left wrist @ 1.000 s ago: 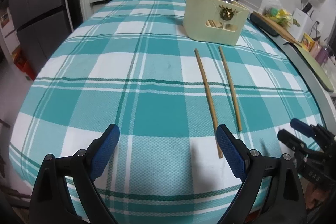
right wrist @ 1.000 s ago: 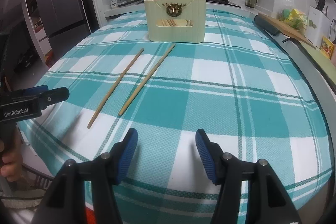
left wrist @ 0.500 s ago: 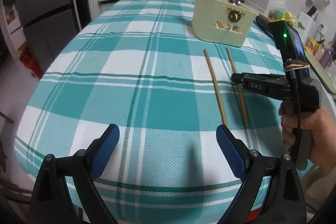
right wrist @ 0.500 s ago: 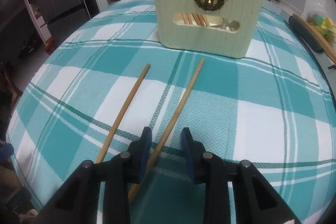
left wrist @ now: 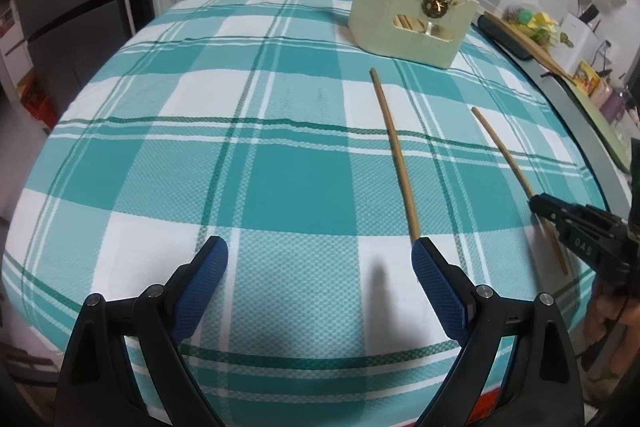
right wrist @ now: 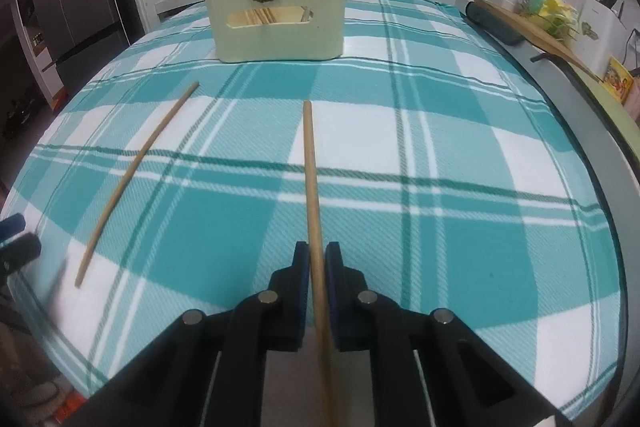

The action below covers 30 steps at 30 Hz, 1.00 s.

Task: Organize utensils
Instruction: 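Grasp a bamboo chopstick with the right tool, then grasp the last chopstick with the left tool while the right tool holds its chopstick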

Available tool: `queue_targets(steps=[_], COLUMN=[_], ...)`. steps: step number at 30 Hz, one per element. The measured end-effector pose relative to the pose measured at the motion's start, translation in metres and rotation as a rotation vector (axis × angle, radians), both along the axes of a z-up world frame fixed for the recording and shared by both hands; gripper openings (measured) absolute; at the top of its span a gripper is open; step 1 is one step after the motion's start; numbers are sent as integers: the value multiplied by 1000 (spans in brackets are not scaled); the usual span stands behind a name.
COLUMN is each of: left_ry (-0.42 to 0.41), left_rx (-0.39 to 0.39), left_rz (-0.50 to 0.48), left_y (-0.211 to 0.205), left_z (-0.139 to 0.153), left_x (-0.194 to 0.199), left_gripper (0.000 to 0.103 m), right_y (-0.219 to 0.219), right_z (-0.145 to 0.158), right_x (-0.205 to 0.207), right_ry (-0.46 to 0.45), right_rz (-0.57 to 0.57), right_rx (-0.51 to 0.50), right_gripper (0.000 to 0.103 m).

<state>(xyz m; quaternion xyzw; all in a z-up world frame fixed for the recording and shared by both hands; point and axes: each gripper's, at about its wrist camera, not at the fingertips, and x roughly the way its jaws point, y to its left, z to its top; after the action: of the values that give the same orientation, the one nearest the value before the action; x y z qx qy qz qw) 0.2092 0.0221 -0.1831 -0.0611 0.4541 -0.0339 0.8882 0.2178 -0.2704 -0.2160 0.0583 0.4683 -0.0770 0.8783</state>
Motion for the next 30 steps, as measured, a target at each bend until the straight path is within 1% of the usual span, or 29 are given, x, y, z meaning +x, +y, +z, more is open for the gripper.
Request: queue_targets(steps=[1,2,4,6,8,10,12,15,20,22,24,26,30], left_ry=[0,3,9,9,2,2,3,-7,-16,5,27,28,-2], left_rx=[3,7,11,15,16,16,14,14,-5,-18,-49,-69,-51], left_rz=[-7,-13,-24,-30,-33,-33,-36,-40,-44,-50,-53,-59,-89], left_y=[-3,-5,-9,-10,-10,-11,-11,-11,-8,-7,-6,-5,-9], left_z=[-1,-2,-3,-3,-1,-1,-1,1,2,-4,-8,-7,2], left_x=[-1,-1,-2,-3,-3,-2,-3,-6,-6,-4,-2,1,13], left_gripper=[94,94,94,94,94,94,94,94,94,94,94,94,94], right_y=[-1,-2,-2,-1,2,4,3,0,1,-1,-3,-5,-10], right_z=[1,2,4,6,7,8,9,11,10,10,9,11,15], right_x=[-7,-15,-27,-36,-40,-39,-38,-40,-41,-43,-42,-41,-32], right_ry=[0,-7,-40,-61,-71,-72,-76,-83,-78,-79,-71,-67,-51], right_rz=[0,-2,-19,-29,-15,3,-2,-9,-1,-9,-11,-12,5], right_rx=[-3,4,21,32,45,38,30,51,64,80,93,110,138], right_gripper=[17,32,45,45,45,45,45,45,45,45,45,45,45])
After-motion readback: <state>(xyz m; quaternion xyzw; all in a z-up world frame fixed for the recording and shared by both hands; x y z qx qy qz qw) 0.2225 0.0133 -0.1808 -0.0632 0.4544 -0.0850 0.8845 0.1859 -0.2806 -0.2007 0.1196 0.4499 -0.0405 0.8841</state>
